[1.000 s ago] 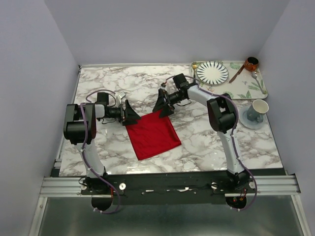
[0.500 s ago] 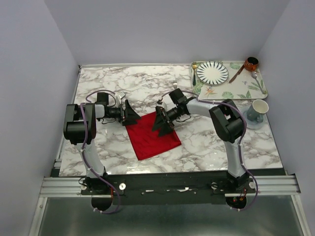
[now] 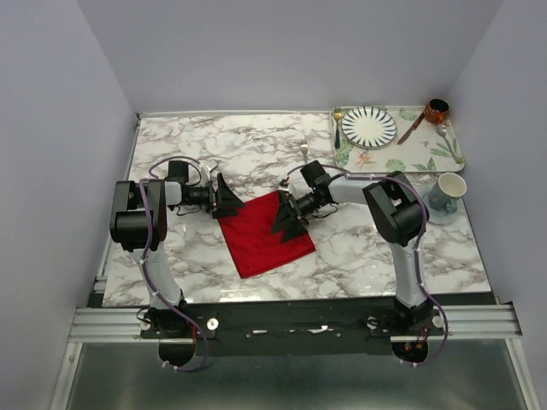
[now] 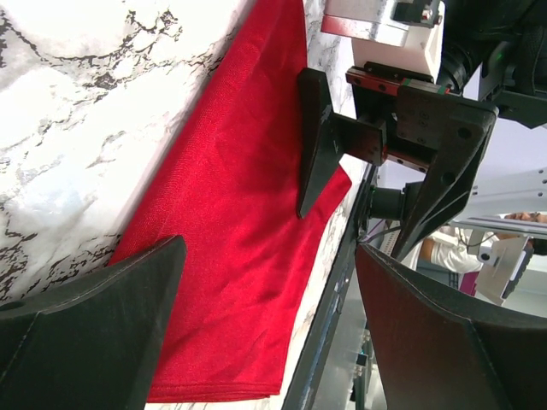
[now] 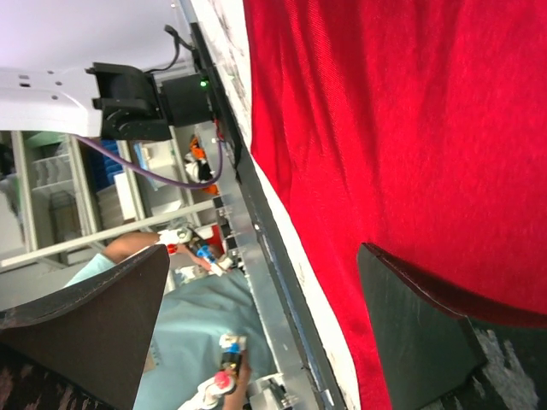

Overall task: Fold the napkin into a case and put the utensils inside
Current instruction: Smooth out the square-folded napkin at the center of the board.

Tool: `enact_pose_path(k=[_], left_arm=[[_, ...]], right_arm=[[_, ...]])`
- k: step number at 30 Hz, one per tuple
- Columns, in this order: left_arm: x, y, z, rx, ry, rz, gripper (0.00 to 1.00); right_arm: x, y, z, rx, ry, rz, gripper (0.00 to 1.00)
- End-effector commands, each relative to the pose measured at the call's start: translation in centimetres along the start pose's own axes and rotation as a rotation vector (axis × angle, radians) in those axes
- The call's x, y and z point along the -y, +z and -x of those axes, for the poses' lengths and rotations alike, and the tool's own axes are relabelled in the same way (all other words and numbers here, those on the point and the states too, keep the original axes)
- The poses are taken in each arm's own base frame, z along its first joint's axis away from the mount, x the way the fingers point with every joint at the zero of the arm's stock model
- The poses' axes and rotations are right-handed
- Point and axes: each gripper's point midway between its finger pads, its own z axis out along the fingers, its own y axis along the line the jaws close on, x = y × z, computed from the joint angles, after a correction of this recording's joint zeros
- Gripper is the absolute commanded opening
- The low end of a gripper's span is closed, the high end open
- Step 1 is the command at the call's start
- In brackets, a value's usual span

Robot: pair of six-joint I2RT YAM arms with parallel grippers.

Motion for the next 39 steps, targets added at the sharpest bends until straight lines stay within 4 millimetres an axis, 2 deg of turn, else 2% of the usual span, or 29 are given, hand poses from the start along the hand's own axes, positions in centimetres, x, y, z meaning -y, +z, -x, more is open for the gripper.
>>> enact_pose_path(k=[1,5,7,9,13,19,25,30,32,33,35,36,37,38,39], left_arm=[[-5.2,-0.1,-2.0,-0.007,-0.059,0.204,0.99],[-5.2,-0.1,-1.9,-0.007,-0.058,0.202,0.99],[-5.2,-0.1,-1.9,-0.006,-0.056,0.203,0.99],[-5.2,-0.1,-1.9,-0.006,-0.056,0.205,0.99],[-5.2,-0.1,-1.9,-0.005,-0.055,0.203,0.99],[-5.1,-0.2,-2.1,-0.013,-0.050,0.202,0.99],[-1.6,-1.1,-1.1,0.007,0.049,0.131,0.99],[0.2,-2.2,-1.3,-0.013,0.108,0.123,0.99],[1.1,-2.7,-1.2,-0.008,0.142,0.125,0.99],[1.3,-3.0,-1.5,-0.020,0.161,0.130,0.99],[2.0,-3.8,-1.0,-0.009,0.251,0.175,0.99],[2.0,-4.1,-1.1,-0.015,0.293,0.205,0.99],[2.1,-4.6,-0.5,-0.006,0.344,0.239,0.99],[1.8,-5.2,0.2,0.002,0.406,0.325,0.99],[1.6,-5.5,0.6,0.000,0.451,0.369,0.99]], right_arm=[[-0.6,-0.9,-1.7,0.011,-0.044,-0.034,1.00],[-2.9,-1.0,-3.4,0.000,-0.057,-0.016,1.00],[-3.4,-1.0,-4.1,-0.004,-0.052,-0.015,1.00],[-3.1,-0.9,-5.1,-0.007,-0.012,-0.015,1.00],[-0.8,-0.3,-6.5,-0.025,0.064,-0.040,1.00],[2.3,0.4,-5.7,-0.032,0.134,-0.077,1.00],[3.8,0.2,-6.6,-0.035,0.194,-0.100,1.00],[3.3,0.1,-6.5,-0.046,0.173,-0.103,1.00],[3.2,-0.2,-6.4,-0.053,0.115,-0.114,1.00],[2.6,-0.6,-6.4,-0.062,0.102,-0.122,1.00],[2.3,-1.2,-6.5,-0.088,-0.006,-0.131,1.00],[1.9,-1.6,-7.8,-0.142,0.025,-0.142,0.99],[1.1,-2.0,-6.9,-0.151,-0.026,-0.147,0.99],[1.1,-2.4,-7.1,-0.175,-0.107,-0.142,0.97],[0.5,-2.8,-7.9,-0.208,-0.089,-0.143,0.97]])
